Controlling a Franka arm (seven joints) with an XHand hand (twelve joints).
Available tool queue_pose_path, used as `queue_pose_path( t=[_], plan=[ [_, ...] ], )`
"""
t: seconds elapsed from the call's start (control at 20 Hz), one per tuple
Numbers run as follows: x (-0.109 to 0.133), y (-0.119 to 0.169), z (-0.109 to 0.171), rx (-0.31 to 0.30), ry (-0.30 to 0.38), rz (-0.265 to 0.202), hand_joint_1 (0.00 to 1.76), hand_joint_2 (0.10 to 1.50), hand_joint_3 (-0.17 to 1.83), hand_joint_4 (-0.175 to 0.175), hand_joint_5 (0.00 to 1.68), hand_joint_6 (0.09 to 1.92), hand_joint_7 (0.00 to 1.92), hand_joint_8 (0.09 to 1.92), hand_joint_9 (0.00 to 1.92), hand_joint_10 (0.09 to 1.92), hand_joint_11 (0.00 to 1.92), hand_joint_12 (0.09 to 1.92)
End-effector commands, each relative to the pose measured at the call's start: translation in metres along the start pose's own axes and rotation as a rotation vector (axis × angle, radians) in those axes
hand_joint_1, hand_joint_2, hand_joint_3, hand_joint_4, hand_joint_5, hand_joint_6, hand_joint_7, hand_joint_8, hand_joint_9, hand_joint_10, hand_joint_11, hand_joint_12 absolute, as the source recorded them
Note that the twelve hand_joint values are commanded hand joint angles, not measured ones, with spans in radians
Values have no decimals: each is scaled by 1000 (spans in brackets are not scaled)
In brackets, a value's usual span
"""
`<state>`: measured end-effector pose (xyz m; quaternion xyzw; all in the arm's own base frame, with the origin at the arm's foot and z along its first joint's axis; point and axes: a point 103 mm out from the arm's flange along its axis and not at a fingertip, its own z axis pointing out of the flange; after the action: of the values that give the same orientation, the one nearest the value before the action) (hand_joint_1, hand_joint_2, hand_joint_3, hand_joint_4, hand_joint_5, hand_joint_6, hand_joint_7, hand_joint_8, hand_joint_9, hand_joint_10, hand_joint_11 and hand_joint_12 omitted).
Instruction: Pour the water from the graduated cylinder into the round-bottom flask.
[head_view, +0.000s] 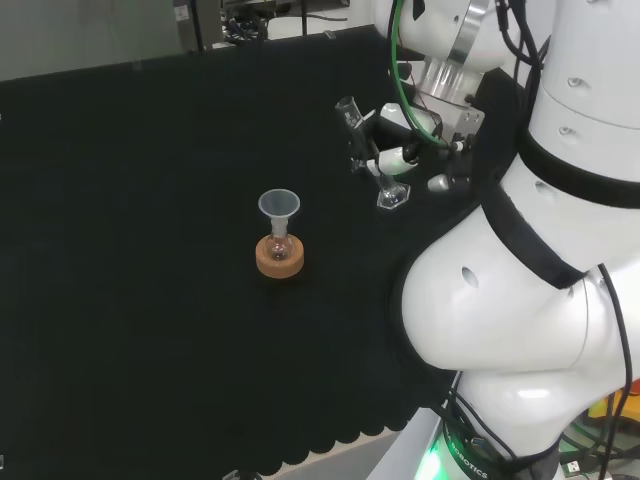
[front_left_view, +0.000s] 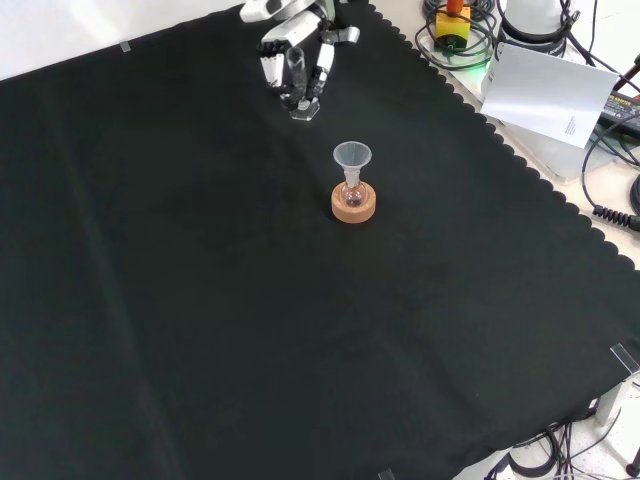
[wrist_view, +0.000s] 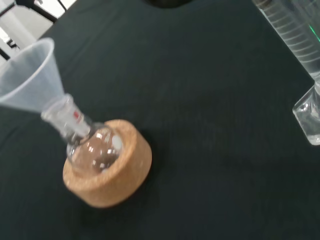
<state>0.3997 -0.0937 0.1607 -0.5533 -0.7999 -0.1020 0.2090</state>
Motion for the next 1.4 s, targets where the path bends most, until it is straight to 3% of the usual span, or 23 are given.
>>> queue_pose_path(
  t=[0.05, 0.6, 1.05, 1.4],
  plan=[
    [17, -28, 6, 115, -120, -17, 1136, 1119, -12, -123, 1002, 991, 1275, 331, 1472, 87, 1363, 701],
    [30, -31, 16, 356, -324, -25, 1136, 1118, -13, -121, 1006, 987, 1274, 325, 1469, 87, 1361, 698],
    [32, -22, 19, 481, -400, -5, 1136, 1118, -14, -120, 1007, 985, 1271, 320, 1467, 87, 1359, 696],
    [35, -11, 20, 525, -416, 7, 1134, 1118, -14, -117, 1007, 985, 1270, 317, 1468, 87, 1362, 696]
  ],
)
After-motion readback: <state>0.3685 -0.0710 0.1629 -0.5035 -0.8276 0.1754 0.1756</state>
